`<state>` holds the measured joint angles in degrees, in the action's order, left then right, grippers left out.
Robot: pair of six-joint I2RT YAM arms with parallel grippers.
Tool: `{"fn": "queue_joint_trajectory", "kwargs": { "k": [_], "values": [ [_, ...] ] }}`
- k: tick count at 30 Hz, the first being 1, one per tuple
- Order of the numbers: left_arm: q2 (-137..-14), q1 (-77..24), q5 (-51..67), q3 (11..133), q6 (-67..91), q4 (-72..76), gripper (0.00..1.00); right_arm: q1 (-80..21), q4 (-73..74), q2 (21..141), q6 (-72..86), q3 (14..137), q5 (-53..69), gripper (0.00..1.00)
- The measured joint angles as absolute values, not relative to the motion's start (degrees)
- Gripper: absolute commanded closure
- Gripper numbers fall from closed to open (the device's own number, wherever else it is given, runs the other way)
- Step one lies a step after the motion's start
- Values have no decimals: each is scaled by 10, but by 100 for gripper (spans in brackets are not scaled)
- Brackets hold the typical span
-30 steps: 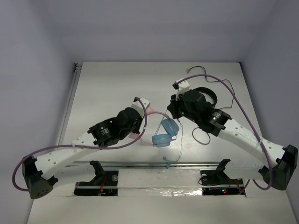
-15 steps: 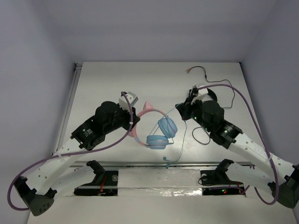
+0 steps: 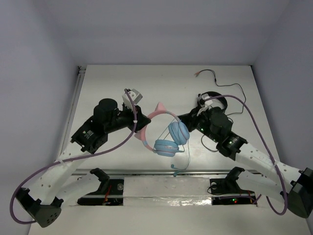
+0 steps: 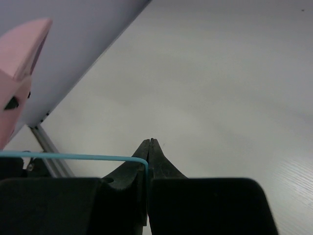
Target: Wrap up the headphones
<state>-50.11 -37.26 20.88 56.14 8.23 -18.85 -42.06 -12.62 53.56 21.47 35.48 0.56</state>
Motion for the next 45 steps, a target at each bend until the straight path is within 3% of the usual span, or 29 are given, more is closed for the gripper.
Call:
{"fn": "queue_joint_trajectory", "kwargs": {
  "k": [8,15,28,39,45],
  "values": [
    [-553,-338,269,618,139,-152,100,-421,-261,592,258,328,89,93],
    [-576,-321,303,677,213,-87,100,-420,-342,684,290,313,130,72],
    [-580,-297,284,722,276,-32,100,-420,-454,737,335,276,170,72],
    [-594,-295,243,757,293,-23,100,-420,-518,781,373,243,190,78],
    [-602,-295,222,759,309,-14,100,-420,-549,805,390,233,200,66]
  ]
}}
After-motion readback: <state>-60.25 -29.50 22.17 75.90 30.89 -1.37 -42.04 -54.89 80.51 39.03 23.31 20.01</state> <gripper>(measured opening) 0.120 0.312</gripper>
